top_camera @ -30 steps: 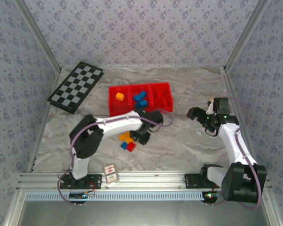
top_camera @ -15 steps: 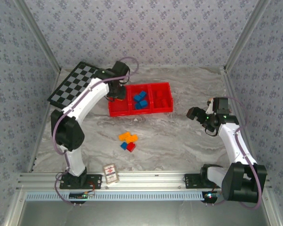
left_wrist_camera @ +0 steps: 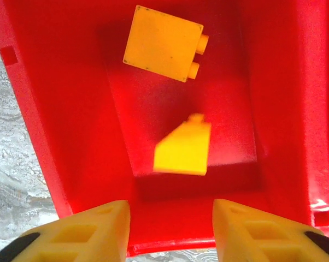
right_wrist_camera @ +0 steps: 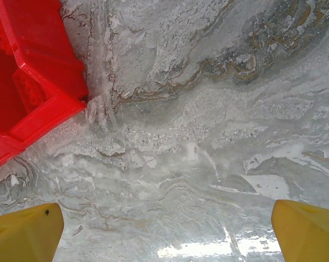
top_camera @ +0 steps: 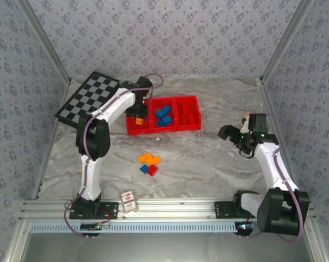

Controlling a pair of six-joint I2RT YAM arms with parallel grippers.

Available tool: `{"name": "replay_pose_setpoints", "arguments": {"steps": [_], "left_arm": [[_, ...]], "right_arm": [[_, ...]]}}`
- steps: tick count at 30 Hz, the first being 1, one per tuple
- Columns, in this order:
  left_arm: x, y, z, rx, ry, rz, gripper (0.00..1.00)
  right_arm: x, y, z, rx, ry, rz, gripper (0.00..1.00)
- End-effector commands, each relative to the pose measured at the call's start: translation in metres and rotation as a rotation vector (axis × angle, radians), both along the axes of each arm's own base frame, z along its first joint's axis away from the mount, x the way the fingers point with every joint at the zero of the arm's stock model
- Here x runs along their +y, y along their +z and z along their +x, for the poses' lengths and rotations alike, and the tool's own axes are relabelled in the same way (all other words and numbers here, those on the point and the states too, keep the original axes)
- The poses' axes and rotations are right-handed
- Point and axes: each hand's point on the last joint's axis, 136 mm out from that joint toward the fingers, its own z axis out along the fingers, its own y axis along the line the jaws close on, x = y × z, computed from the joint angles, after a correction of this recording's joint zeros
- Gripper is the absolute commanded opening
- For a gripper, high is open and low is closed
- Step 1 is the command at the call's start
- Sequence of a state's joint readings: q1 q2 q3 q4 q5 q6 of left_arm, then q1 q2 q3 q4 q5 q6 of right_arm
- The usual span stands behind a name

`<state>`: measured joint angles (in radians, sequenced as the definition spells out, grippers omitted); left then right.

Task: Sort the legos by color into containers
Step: Place the lego in the container, then pick up the lego from the center of the table.

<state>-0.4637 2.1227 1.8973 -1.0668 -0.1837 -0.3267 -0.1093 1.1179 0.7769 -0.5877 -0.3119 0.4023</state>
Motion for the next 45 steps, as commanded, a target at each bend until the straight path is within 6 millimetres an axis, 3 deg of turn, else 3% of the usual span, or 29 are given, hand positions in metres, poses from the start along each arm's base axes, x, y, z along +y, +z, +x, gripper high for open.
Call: {"name": "replay_pose_setpoints", "arguments": {"steps": [1,8,15,22,28,34,45], "left_arm": [[-0.005,0.014,0.015,-0.049,0.013,-0.047,0.49],[-0.003,0.039,0.01,-0.116,0.009,-0.082,0.53],[-0.023,0.061,-0.028,-0.162,-0.119,-0.141,0.7],[-0.059,0.039,-0.088,-0.049,-0.286,-0.136,0.74],[-0.071,0.01,-0.131,0.044,-0.384,-0.043,0.74],[-0.08,-0.008,-0.151,0.089,-0.403,-0.033,0.75],[-0.112,-0.031,-0.182,0.166,-0.629,0.046,0.7]], "right_arm": [[0.0,0.002,-0.004,0.003,0.011,0.001,1.0],[-0.001,0.003,-0.004,-0.001,0.008,-0.001,1.0],[0.0,0.0,-0.003,0.009,0.001,0.01,1.0],[0.003,0.002,0.005,-0.009,0.004,0.024,1.0],[0.004,0.001,0.004,-0.005,0.007,0.018,1.0],[0.009,0.0,0.004,-0.004,0.013,0.022,1.0],[0.01,0.003,0.002,-0.004,0.018,0.011,1.0]]}}
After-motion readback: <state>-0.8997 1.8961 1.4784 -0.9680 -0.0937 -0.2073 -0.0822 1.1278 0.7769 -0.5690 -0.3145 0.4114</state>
